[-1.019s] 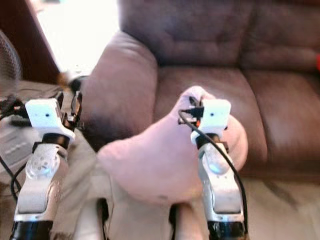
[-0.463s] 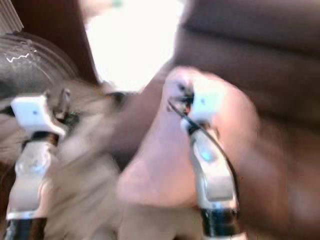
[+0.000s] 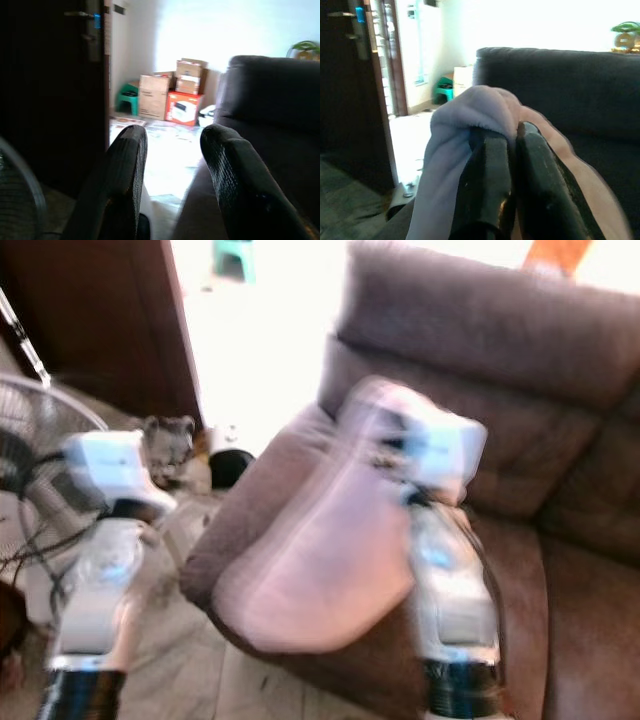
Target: Move the pillow to the sofa from floor
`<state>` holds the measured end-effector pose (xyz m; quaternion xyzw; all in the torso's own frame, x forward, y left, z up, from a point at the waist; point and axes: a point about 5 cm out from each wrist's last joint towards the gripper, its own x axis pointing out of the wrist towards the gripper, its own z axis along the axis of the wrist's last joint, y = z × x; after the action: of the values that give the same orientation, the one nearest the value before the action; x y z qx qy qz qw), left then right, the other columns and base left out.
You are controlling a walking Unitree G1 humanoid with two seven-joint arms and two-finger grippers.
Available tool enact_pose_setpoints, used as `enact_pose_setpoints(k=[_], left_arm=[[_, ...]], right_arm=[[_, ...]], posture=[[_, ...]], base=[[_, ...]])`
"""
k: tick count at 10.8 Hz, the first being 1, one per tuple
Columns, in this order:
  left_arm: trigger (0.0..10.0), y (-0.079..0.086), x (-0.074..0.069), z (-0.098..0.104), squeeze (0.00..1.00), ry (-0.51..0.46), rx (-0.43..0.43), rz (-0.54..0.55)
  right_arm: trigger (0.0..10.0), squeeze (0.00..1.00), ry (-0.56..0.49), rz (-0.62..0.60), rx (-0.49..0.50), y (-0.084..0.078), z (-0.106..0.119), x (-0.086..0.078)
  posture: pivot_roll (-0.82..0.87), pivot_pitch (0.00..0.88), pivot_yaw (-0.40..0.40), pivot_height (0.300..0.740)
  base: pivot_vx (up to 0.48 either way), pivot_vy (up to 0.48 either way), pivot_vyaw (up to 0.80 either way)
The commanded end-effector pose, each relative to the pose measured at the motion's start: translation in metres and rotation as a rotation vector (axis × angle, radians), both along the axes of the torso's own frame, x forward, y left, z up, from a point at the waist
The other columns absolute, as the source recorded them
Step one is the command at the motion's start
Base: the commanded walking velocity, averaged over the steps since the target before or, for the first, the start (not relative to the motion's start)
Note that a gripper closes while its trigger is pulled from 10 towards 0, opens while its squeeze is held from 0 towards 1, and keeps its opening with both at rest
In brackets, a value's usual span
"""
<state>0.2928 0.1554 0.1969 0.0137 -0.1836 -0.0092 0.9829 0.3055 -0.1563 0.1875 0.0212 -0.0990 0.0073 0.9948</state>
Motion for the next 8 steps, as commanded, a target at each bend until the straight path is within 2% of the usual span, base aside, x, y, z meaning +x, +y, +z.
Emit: enact_pose_setpoints(k=[1,8], left_arm=[[10.0,0.005,-0.001,-0.001,0.00,0.006,-0.009,0.012],[10.0,-0.012,0.000,-0.009,0.00,0.064,-0.027,-0.108]], right_arm=[[10.0,0.00,-0.116,0.044,0.012,0.011,0.025,0.000],[10.0,0.00,-0.050,0.003,0.010,0.004,0.011,0.009]], posture=[[0.13,0.003,-0.094,0.740],[0.13,0.000,-0.090,0.740]], base=[[0.000,0.000,0.00],[0.000,0.000,0.00]])
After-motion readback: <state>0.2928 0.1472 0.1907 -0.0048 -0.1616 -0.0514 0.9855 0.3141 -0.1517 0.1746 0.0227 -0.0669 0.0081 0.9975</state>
